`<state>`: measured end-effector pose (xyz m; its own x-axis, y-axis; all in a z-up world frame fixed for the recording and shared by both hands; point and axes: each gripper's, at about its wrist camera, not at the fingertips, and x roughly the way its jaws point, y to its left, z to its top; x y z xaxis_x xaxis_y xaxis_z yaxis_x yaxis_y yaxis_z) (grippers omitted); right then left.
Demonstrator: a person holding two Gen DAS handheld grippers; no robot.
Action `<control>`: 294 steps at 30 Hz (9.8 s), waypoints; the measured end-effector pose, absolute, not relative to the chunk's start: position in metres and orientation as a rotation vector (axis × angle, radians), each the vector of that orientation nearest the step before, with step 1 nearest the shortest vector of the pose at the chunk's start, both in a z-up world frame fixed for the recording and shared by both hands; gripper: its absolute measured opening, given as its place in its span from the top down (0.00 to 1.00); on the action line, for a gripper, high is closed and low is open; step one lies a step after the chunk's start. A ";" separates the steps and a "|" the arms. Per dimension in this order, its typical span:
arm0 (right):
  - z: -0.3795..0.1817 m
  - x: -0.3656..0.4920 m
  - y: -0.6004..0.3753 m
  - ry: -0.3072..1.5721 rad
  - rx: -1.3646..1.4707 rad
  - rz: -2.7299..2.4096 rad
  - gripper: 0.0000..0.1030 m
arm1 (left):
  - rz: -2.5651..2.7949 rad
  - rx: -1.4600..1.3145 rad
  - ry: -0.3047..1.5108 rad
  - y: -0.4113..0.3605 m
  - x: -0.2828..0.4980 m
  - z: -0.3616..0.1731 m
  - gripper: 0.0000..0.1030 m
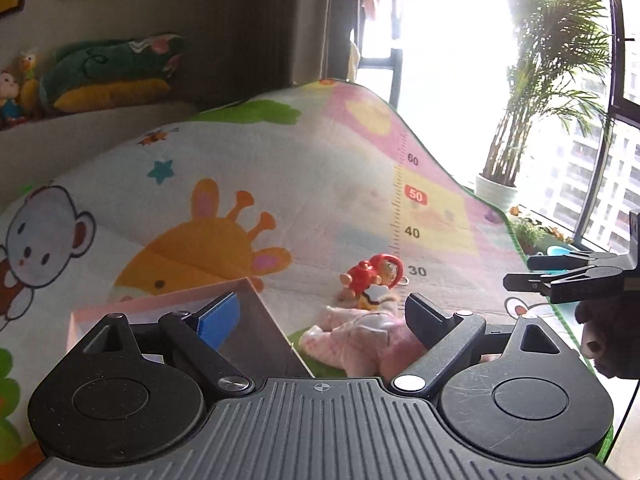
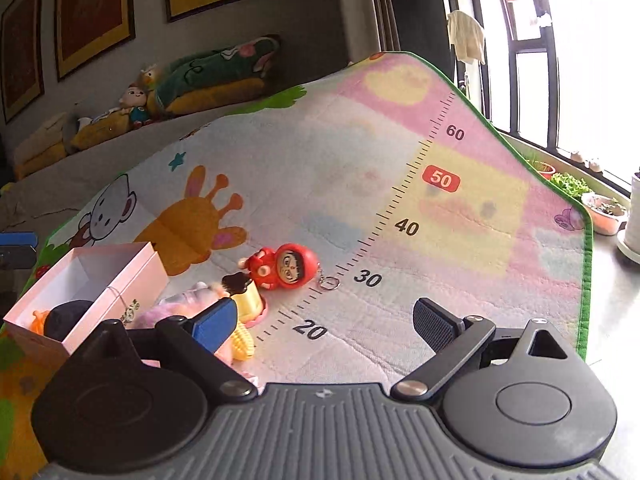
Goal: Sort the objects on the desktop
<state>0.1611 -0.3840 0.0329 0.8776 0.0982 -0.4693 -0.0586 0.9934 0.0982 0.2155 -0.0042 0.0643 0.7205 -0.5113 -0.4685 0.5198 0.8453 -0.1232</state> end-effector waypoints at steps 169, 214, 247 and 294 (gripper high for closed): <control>-0.031 0.221 -0.360 0.765 -0.007 0.337 0.62 | -0.582 0.205 0.697 -0.148 0.201 -0.038 0.38; -0.030 0.225 -0.360 0.776 0.043 0.363 0.68 | -0.624 0.253 0.691 -0.146 0.186 -0.037 0.67; 0.036 0.268 -0.122 0.741 -0.052 0.796 0.71 | -0.118 0.025 0.684 0.101 0.244 0.029 0.68; -0.003 0.262 -0.359 0.686 0.207 0.265 0.53 | -0.679 0.269 0.580 -0.105 0.190 0.020 0.17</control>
